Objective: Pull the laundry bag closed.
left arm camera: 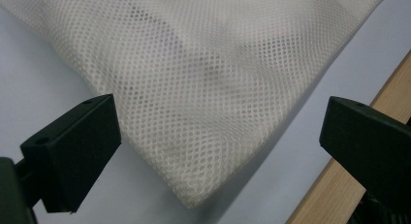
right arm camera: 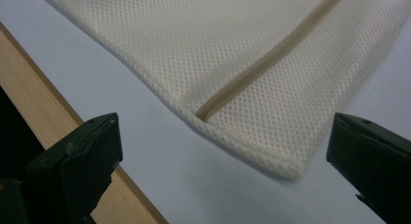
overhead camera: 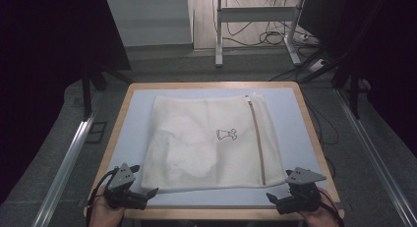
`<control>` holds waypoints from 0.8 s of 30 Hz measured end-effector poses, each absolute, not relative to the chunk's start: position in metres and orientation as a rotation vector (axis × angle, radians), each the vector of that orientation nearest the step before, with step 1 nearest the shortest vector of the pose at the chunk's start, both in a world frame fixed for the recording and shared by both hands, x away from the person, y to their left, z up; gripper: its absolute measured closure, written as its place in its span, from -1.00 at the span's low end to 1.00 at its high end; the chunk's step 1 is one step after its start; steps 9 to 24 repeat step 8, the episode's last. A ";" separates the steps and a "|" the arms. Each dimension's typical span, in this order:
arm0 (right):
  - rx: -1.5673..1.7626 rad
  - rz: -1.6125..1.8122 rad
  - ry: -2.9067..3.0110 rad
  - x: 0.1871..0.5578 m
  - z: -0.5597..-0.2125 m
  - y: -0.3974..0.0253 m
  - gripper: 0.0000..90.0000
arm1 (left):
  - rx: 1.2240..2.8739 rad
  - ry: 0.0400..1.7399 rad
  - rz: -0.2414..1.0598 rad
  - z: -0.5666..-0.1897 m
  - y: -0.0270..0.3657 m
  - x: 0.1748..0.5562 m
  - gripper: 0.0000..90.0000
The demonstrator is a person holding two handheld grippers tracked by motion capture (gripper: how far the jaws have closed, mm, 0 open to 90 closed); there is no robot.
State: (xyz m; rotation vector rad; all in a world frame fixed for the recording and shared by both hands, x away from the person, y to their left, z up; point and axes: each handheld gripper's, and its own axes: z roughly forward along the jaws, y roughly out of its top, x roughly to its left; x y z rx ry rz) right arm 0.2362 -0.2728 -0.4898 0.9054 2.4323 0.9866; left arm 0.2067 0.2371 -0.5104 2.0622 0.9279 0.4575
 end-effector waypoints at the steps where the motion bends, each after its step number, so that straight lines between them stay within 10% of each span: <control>1: 0.906 0.977 2.437 0.236 -0.491 -0.274 -1.00 | 2.065 0.930 0.458 -0.511 0.237 0.207 -0.98; 24: 0.896 0.957 2.456 0.235 -0.494 -0.275 -1.00 | 2.074 0.938 0.456 -0.512 0.236 0.208 -0.98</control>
